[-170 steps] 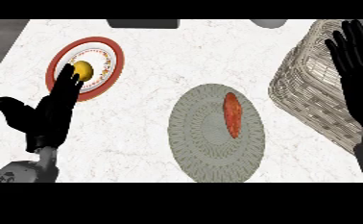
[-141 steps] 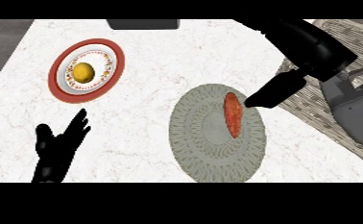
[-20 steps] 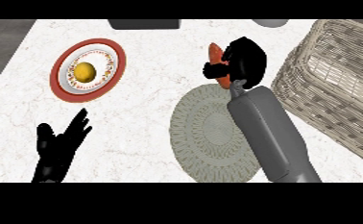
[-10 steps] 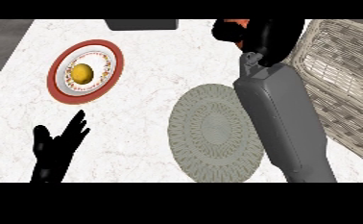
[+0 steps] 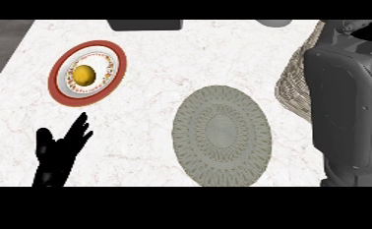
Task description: Pick the sweet potato from the placemat and place it in the basket
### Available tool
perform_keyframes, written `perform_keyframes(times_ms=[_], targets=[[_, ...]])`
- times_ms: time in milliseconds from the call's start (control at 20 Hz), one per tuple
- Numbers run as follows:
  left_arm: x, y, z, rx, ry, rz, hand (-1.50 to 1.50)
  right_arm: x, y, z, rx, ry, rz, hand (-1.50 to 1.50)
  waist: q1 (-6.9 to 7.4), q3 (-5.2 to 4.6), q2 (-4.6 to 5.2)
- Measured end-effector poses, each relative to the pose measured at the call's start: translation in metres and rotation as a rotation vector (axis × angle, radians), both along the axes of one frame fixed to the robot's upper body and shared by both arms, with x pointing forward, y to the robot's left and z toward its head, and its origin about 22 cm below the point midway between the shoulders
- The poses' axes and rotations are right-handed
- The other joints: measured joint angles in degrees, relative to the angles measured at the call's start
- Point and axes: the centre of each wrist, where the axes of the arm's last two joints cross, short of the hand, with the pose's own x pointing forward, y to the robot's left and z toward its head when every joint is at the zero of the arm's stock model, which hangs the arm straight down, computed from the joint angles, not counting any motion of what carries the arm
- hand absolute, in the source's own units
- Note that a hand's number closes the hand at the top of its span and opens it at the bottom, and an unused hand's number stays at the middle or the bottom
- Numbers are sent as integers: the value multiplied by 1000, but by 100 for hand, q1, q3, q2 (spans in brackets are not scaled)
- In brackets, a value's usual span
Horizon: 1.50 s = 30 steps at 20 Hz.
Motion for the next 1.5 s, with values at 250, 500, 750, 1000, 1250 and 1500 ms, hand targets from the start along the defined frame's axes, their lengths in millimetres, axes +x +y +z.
perform_keyframes(times_ms=[250,500,750,1000,1250,1500], targets=[[0,0,-1,-4,-12,-9,0,-1,-35,11,19,33,-55,150,22,-1,10],[2,-2,-1,-5,-8,-9,0,2,-70,7,13,99,-102,150,46,1,23],[2,-1,0,-6,-19,-18,0,8,-107,-9,40,150,-128,150,84,-1,37],[3,-4,2,-3,-19,-20,0,11,-136,-31,113,143,-131,150,98,-6,43],[4,-5,2,0,-12,-20,0,6,-162,-57,214,69,-124,150,99,-1,44],[3,-4,-4,0,-28,-20,0,3,-185,-85,253,50,-123,150,100,8,36]])
